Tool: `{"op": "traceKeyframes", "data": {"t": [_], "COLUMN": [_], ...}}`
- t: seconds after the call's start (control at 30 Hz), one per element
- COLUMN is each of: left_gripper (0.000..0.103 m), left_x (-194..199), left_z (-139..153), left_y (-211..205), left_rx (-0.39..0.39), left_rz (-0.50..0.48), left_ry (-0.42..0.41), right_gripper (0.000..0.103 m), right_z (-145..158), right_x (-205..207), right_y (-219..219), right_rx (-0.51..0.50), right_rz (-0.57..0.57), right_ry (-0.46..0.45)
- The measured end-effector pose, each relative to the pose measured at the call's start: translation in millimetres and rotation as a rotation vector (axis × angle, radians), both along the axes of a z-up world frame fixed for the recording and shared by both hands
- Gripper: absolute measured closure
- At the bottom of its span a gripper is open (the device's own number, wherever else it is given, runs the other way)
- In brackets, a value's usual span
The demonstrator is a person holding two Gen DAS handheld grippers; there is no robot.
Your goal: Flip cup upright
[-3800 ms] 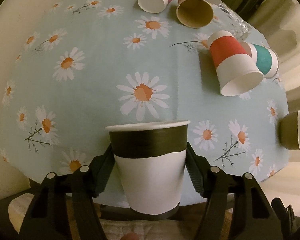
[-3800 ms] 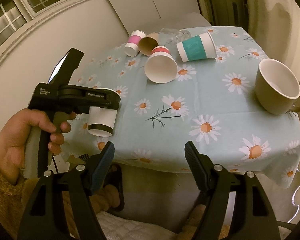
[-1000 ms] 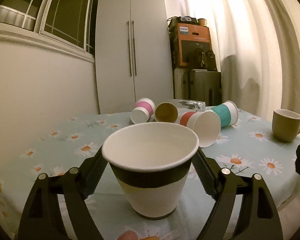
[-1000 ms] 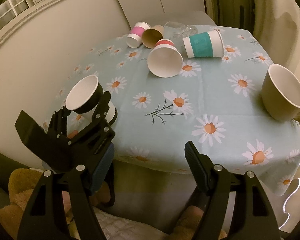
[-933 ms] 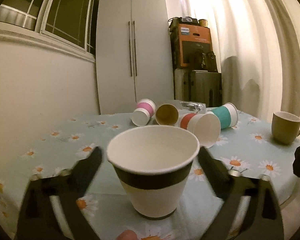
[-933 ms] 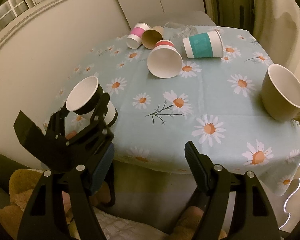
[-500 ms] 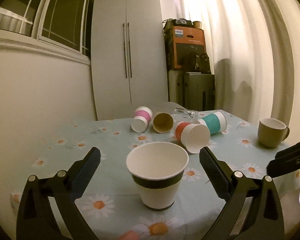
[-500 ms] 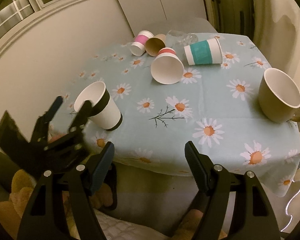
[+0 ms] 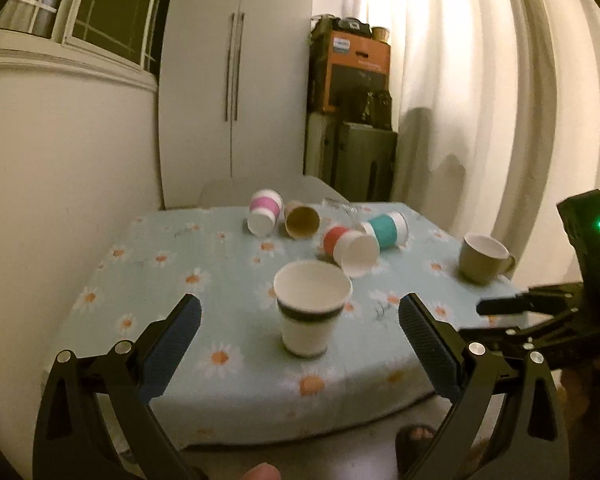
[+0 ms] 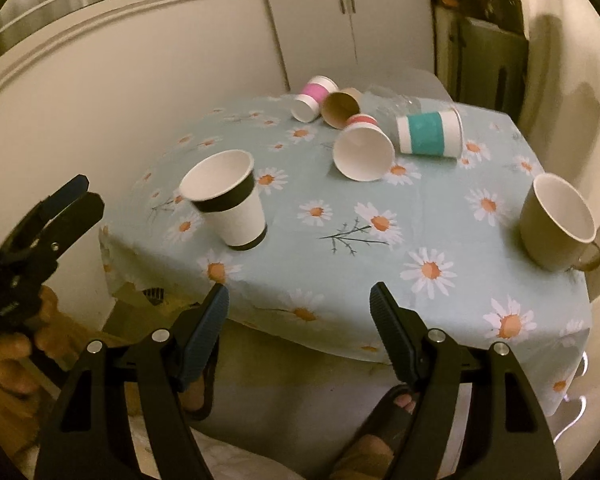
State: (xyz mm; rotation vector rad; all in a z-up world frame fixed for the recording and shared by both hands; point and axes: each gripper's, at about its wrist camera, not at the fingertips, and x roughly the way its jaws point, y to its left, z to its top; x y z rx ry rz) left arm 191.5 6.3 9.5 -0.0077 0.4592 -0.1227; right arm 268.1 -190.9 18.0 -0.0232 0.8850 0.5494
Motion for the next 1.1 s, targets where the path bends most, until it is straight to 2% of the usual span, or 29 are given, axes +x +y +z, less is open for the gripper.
{"op": "traceKeyframes", "data": {"t": [0.1, 0.27, 0.37, 0.47, 0.53, 0.73, 0.8, 0.97, 1.1], "left_gripper": [0.006, 0.006, 0.006, 0.006, 0.006, 0.006, 0.006, 0.006, 0.006], "left_x": [-19, -48, -65, -76, -82, -106, -113, -128, -147], "left_z": [0, -5, -11, -11, -9, -6, -5, -8, -9], "left_y": [0, 4, 10, 19, 19, 12, 9, 1, -8], "left_rx": [0.027, 0.019, 0.017, -0.021, -0.009, 0.015, 0.03, 0.066, 0.072], "left_rz": [-0.025, -0.057, -0.019, 0.024, 0.036, 0.016, 0.006, 0.054, 0.043], "left_ry": [0.016, 0.03, 0.02, 0.012, -0.004, -0.052, -0.063, -0.075, -0.091], "right_gripper": [0.027, 0.024, 0.022, 0.022, 0.022, 0.021, 0.017, 0.017, 0.017], "right_z": [0, 10, 14, 18, 19, 24, 27, 30, 31], "right_x": [-10, -33, -53, -75, -91, -126, -135, -151, -164], "right_y": [2, 2, 3, 6, 8, 6, 0, -13, -20], "right_rx": [-0.004, 0.039, 0.055, 0.06, 0.055, 0.067, 0.09, 0.13, 0.159], "right_rz": [-0.005, 0.002, -0.001, 0.007, 0.012, 0.008, -0.008, -0.039, -0.059], "right_ry": [-0.023, -0.074, -0.101, -0.127, -0.144, -0.21, -0.219, -0.219, -0.215]}}
